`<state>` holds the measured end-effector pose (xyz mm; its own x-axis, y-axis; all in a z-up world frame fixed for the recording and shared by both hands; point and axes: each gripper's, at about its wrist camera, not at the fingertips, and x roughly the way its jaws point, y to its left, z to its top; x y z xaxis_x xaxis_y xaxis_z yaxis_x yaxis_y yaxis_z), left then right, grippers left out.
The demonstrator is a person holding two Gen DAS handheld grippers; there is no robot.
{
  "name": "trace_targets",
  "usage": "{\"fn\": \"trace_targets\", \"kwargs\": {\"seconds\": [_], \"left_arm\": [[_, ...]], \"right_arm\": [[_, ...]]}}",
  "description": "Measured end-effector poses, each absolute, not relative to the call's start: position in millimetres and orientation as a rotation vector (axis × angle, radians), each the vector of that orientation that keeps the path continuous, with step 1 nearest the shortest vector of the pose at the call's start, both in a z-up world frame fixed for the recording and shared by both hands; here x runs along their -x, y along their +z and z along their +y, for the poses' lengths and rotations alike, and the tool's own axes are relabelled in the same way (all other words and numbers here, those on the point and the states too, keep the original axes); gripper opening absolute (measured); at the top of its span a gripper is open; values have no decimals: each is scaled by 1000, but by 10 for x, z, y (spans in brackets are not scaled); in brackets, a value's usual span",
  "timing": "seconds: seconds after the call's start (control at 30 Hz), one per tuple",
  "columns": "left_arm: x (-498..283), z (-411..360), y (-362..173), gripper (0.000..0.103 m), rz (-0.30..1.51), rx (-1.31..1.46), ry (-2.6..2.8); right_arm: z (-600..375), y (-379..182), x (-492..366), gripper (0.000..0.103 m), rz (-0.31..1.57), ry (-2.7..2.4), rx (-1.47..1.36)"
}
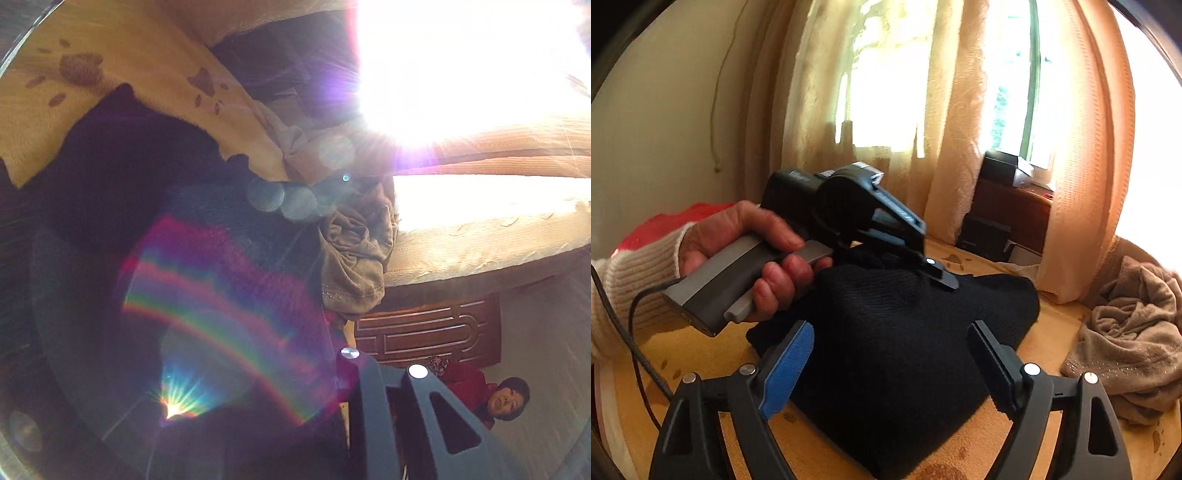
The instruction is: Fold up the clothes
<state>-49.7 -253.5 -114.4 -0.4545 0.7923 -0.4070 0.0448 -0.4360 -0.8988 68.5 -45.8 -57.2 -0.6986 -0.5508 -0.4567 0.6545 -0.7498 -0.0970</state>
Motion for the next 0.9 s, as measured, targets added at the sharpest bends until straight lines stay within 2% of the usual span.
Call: {"fn": "trace_targets", "kwargs": {"seconds": [0.13, 0.27, 0.4, 0.47, 0.57, 0.73, 0.9], "left_arm": [[333, -2645, -870, 20, -1146, 1149, 2077], [32, -2799, -619, 20, -958, 1066, 2304], [-151, -2947, -760, 21, -817, 1147, 2448], [-177, -3058, -1021, 21, -836, 1217, 2437], [-244, -3175, -1276, 23, -898, 1236, 2400], [-294, -3217, -1238, 26, -834, 1213, 2413], [-222, -3128, -1262, 34, -893, 1199, 2390]], "right_arm": [[-384, -529, -500, 87, 272, -2432, -587], [-416, -561, -332, 87, 265, -2416, -642], [-612, -764, -164, 87, 321, -2292, -783], [-699, -917, -77, 87, 357, -2224, -887], [-670, -895, -92, 88, 346, -2232, -884], [-584, -801, -151, 88, 312, -2269, -842], [-526, -685, -242, 88, 298, -2310, -774]]}}
